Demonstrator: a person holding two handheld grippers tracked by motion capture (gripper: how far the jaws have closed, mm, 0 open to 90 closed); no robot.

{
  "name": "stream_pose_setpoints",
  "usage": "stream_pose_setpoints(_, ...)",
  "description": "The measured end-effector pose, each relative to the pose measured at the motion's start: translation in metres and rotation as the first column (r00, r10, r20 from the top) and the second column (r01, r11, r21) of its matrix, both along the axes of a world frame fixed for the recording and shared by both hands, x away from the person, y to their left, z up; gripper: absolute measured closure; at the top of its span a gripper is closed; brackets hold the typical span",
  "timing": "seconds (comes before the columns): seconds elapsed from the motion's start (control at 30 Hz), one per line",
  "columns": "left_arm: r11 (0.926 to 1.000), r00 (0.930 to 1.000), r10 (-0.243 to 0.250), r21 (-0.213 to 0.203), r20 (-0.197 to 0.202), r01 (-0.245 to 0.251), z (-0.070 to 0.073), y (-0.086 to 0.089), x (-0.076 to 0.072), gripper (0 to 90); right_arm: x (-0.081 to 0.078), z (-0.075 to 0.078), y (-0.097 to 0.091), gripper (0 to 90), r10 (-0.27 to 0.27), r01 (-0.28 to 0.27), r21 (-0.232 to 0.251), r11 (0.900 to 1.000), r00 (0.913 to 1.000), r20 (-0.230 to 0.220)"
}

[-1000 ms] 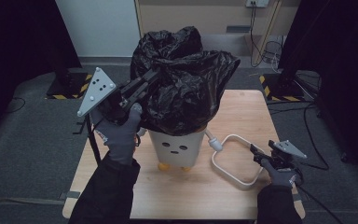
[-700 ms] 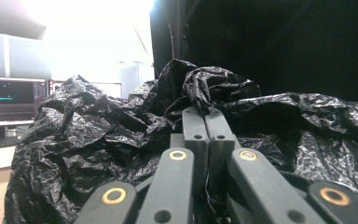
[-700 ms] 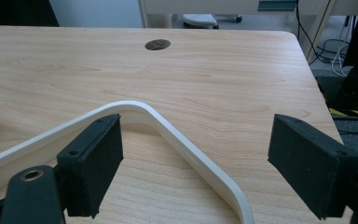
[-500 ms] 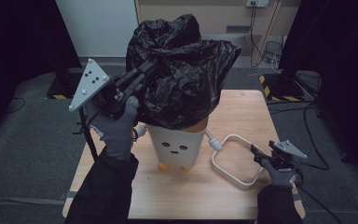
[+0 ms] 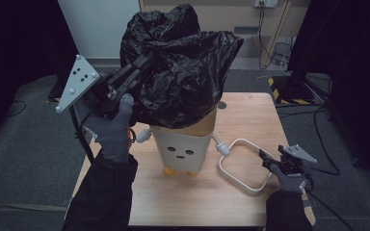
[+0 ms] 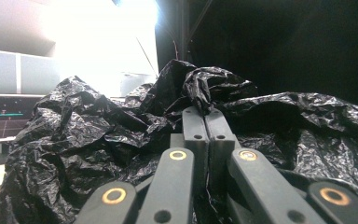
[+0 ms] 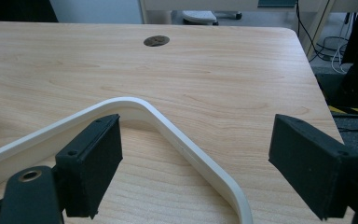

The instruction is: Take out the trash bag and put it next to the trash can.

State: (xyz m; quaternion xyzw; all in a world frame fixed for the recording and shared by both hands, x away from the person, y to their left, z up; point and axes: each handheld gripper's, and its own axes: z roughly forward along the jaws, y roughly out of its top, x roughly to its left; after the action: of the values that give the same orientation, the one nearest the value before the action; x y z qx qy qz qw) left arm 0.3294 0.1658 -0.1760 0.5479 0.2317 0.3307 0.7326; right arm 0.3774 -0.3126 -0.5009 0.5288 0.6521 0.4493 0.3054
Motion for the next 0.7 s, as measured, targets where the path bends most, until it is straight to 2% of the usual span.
stream_pose_setpoints(0.5,0.9978,0.9983,0.054,-0.038,0.023,-0.053,0.009,0.028,-0.005,88.9,0.001,-0.001,0.0,17.2,-0.004,0.004,-0.005,1.0,1.0,0.001)
stream_pose_setpoints(0.53,0.9974,0.9979,0.061,-0.039,0.024,-0.06,0.009,0.03,-0.006,88.9,0.0,0.0,0.0,17.2,0.0,0.0,-0.011,0.9999,0.9999,-0.012)
stream_pose_setpoints(0.7,0.9952,0.9955,0.091,-0.038,0.028,-0.09,0.011,0.041,-0.008,88.9,0.0,-0.001,0.0,17.2,0.003,-0.003,-0.016,0.9999,0.9999,-0.01)
